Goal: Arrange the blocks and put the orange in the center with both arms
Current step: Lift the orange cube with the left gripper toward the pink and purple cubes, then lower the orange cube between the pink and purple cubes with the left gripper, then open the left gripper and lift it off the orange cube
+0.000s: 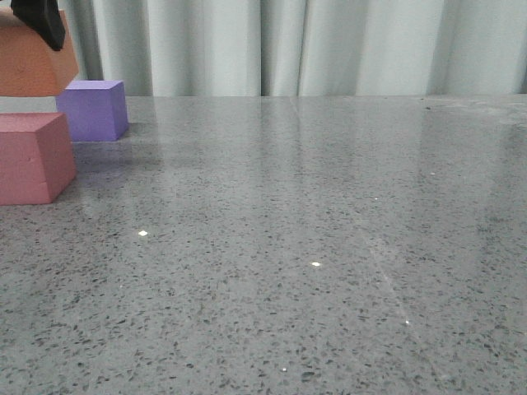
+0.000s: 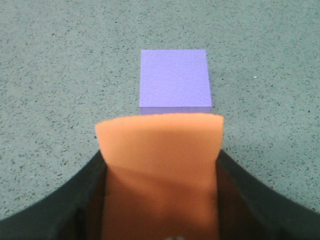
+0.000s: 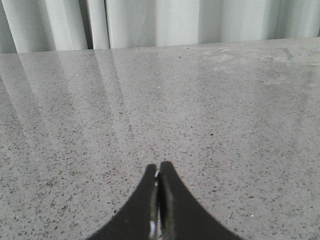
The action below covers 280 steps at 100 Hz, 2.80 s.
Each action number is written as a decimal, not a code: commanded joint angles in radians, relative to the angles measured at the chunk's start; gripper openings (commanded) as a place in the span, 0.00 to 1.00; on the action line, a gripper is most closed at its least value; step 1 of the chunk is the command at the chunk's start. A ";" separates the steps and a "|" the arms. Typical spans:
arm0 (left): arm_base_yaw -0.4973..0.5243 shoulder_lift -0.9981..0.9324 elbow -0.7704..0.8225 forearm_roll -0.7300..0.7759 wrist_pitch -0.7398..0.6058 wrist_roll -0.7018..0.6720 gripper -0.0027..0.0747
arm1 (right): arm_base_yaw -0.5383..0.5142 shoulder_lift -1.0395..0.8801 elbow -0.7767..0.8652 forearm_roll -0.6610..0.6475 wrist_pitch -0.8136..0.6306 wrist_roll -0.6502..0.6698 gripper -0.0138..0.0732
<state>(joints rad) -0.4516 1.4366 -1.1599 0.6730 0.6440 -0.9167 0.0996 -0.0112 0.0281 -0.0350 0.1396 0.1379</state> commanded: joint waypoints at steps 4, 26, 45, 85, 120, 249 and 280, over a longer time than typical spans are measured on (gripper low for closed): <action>0.003 -0.004 -0.027 0.022 -0.063 0.001 0.01 | -0.003 -0.024 -0.014 -0.001 -0.083 -0.009 0.09; 0.003 0.040 -0.027 0.016 -0.065 0.001 0.01 | -0.003 -0.024 -0.014 -0.001 -0.083 -0.009 0.09; 0.005 0.077 -0.027 0.016 -0.078 0.001 0.01 | -0.003 -0.024 -0.014 -0.001 -0.083 -0.009 0.09; 0.027 0.138 -0.027 -0.008 -0.084 0.001 0.01 | -0.003 -0.024 -0.014 -0.001 -0.083 -0.009 0.09; 0.040 0.175 -0.027 -0.051 -0.153 0.035 0.01 | -0.003 -0.024 -0.014 -0.001 -0.083 -0.009 0.09; 0.040 0.010 -0.075 -0.157 -0.062 0.198 0.88 | -0.003 -0.024 -0.014 -0.001 -0.083 -0.009 0.09; 0.040 -0.247 -0.061 -0.150 0.028 0.264 0.76 | -0.003 -0.024 -0.014 -0.001 -0.083 -0.009 0.09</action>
<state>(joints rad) -0.4075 1.2933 -1.2014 0.5033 0.6963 -0.6699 0.0996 -0.0112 0.0281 -0.0350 0.1396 0.1379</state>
